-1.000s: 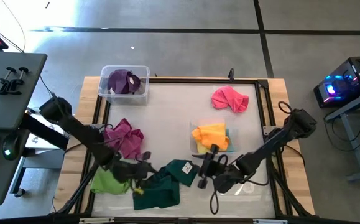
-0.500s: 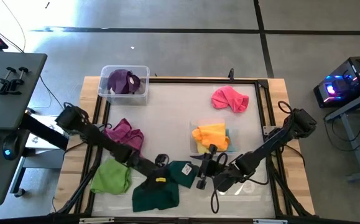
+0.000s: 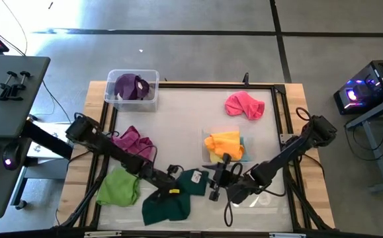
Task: Sort towels by color in basket
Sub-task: Put the dark green towel into the top transparent bin
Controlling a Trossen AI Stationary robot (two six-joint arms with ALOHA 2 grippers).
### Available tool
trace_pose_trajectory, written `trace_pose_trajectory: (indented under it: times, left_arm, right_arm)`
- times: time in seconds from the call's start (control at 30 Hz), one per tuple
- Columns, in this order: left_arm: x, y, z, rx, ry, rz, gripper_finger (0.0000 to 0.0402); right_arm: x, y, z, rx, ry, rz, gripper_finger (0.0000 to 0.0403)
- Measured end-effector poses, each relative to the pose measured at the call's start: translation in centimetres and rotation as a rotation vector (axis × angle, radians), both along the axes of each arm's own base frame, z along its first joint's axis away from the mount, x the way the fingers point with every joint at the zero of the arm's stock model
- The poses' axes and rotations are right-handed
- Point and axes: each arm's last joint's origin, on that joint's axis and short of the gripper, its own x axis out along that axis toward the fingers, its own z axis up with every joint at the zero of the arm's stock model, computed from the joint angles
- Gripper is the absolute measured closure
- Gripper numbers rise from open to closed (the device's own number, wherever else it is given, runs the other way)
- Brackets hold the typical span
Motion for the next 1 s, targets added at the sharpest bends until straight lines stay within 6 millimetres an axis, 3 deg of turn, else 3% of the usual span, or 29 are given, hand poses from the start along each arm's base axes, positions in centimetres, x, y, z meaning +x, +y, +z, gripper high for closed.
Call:
trace_pose_trajectory:
  times: [0.1,0.23,0.3,0.4,0.53,0.67,0.77,0.83,1.0]
  left_arm:
    - [-0.2,0.0,0.5,0.0,0.0,0.041,0.0387]
    - [-0.9,0.3,2.2,0.053,0.039,0.12,0.0391]
    - [-1.5,0.3,4.2,0.139,0.043,0.163,0.0393]
    - [-2.9,0.7,7.8,0.405,0.011,0.231,0.0398]
    - [-4.7,2.4,13.8,0.774,-0.155,0.471,0.0398]
    - [-6.6,4.9,19.6,1.075,-0.344,0.739,0.0399]
    - [-8.0,7.8,22.9,1.246,-0.334,0.881,0.04]
    - [-9.1,10.3,24.3,1.275,-0.291,0.972,0.04]
    - [-12.1,16.6,26.2,1.157,-0.177,1.17,0.0401]
  right_arm:
    - [0.2,-0.2,0.0,-0.012,0.015,0.018,0.025]
    - [0.3,-0.3,-0.1,-0.028,0.031,0.04,0.025]
    - [0.3,-0.3,-0.1,-0.029,0.033,0.041,0.025]
    - [0.3,-0.3,-0.1,-0.037,0.037,0.043,0.025]
    - [0.3,-0.3,-0.1,-0.048,0.043,0.047,0.025]
    - [0.2,-0.3,-0.1,-0.055,0.047,0.05,0.025]
    - [0.2,-0.4,-0.2,-0.059,0.052,0.049,0.025]
    - [0.2,-0.4,-0.2,-0.059,0.052,0.049,0.025]
    - [0.3,-0.5,-0.2,-0.069,0.056,0.049,0.025]
